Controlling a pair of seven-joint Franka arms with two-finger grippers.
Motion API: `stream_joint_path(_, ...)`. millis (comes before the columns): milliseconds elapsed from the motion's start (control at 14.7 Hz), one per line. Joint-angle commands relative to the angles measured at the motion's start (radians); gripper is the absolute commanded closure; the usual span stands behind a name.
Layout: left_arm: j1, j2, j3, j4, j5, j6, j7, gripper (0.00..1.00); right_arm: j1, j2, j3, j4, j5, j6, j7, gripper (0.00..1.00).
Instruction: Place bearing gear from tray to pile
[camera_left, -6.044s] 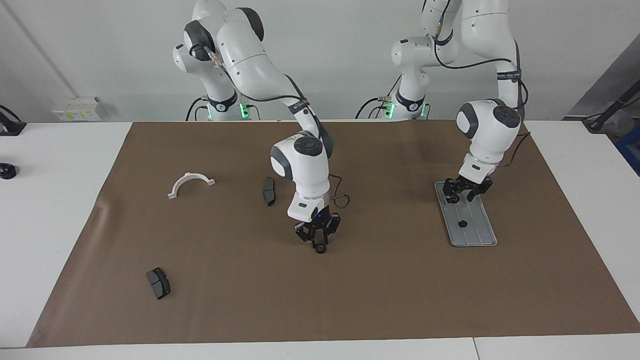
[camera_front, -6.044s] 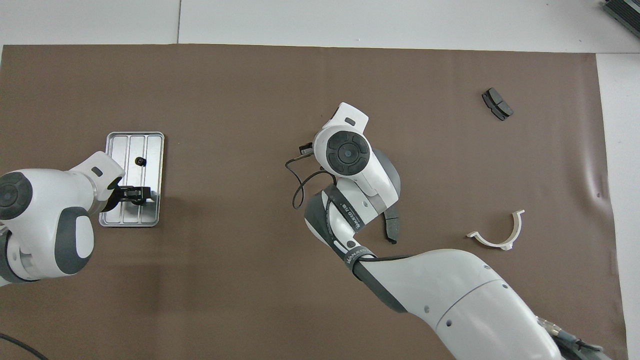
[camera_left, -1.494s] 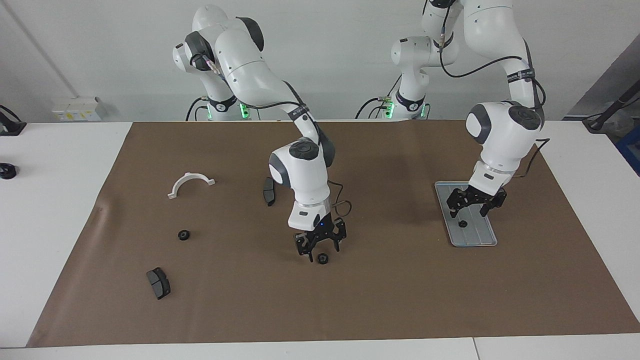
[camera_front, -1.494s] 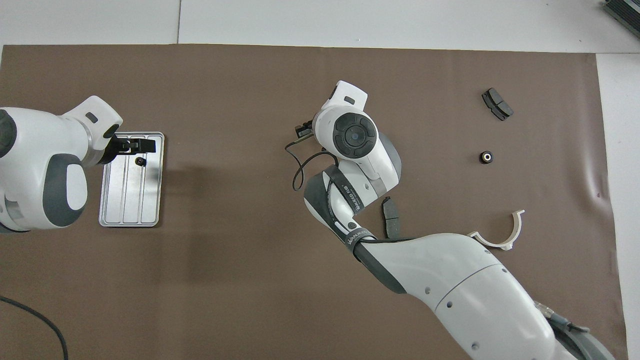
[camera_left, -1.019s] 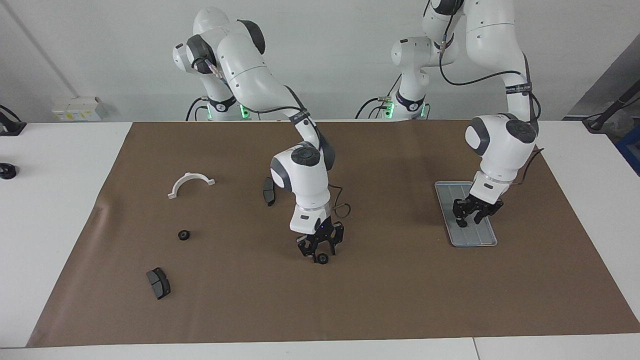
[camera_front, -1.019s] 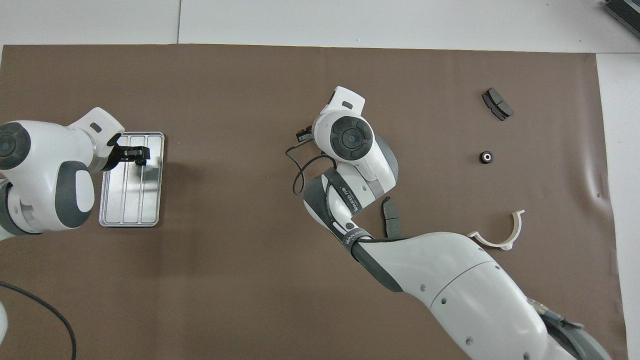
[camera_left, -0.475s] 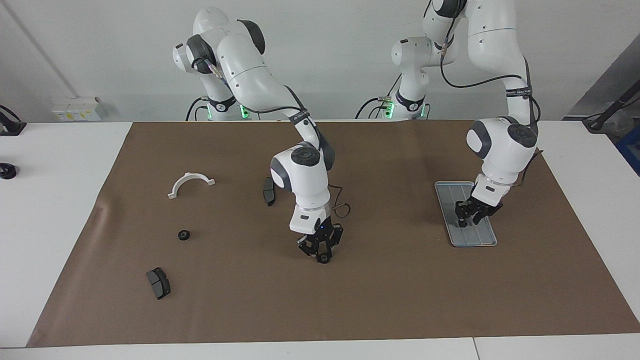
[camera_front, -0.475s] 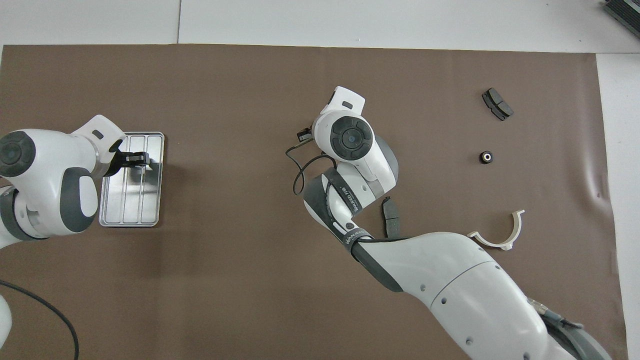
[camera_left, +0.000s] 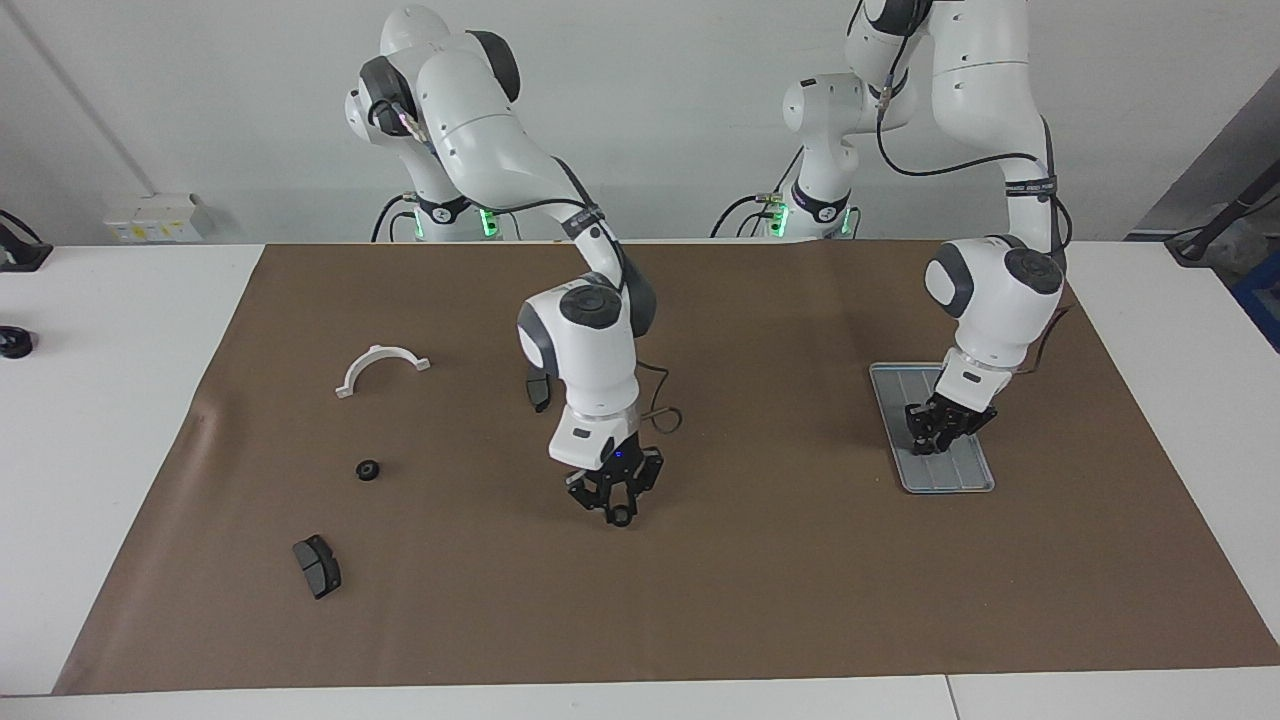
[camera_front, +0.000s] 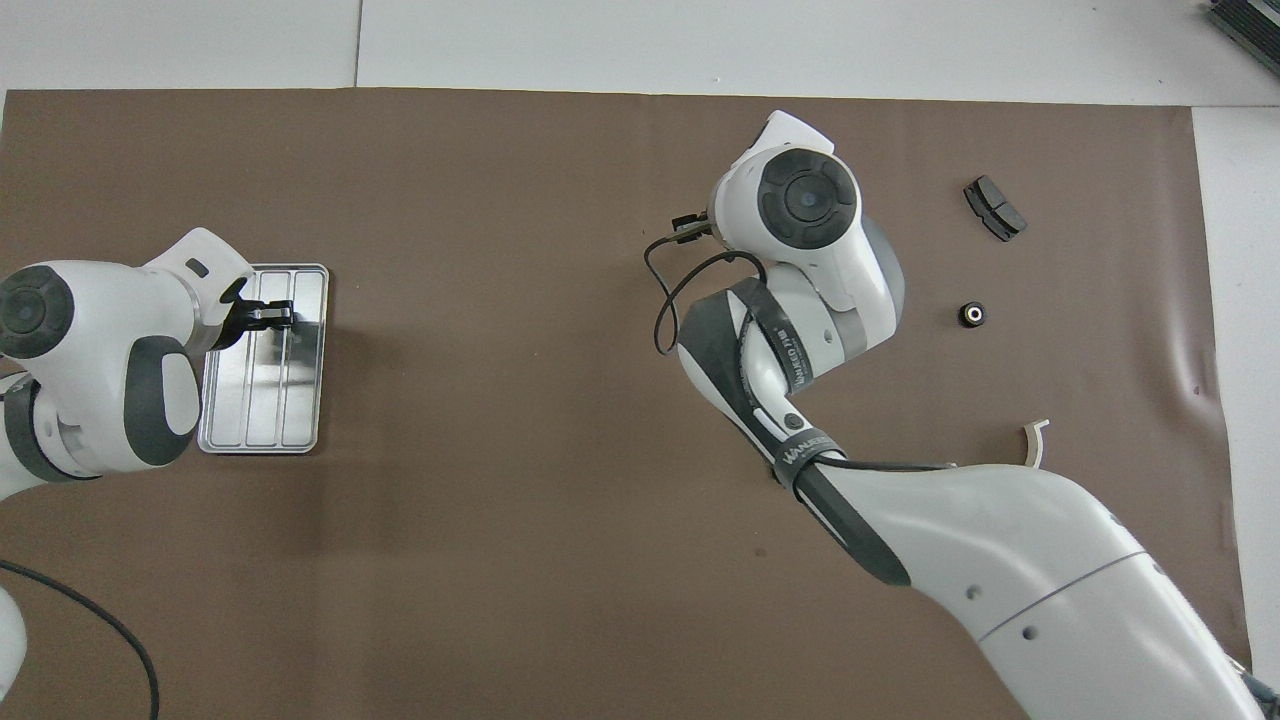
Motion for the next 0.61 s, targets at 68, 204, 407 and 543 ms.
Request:
stream_joint_path(68, -0.021, -0.035, -0.005, 0.018, -0.016, 0.008, 0.016, 1.00, -0.118, -0.273, 0.016, -0.335, 0.001, -0.002, -0.091, 1.00)
stream_joint_path(204, -0.065, -0.036, -0.004, 0.052, -0.016, 0.007, 0.001, 1.00, -0.159, -0.342, 0.016, -0.477, 0.010, 0.017, -0.131, 1.00)
stream_joint_path(407, -0.157, -0.016, -0.004, 0.110, -0.016, 0.028, -0.098, 1.00, -0.214, -0.386, 0.016, -0.650, 0.030, 0.153, -0.161, 1.00)
stream_joint_path(543, -0.223, -0.004, -0.002, 0.132, -0.014, 0.049, -0.151, 1.00, -0.245, -0.382, 0.016, -0.672, 0.032, 0.173, -0.205, 1.00)
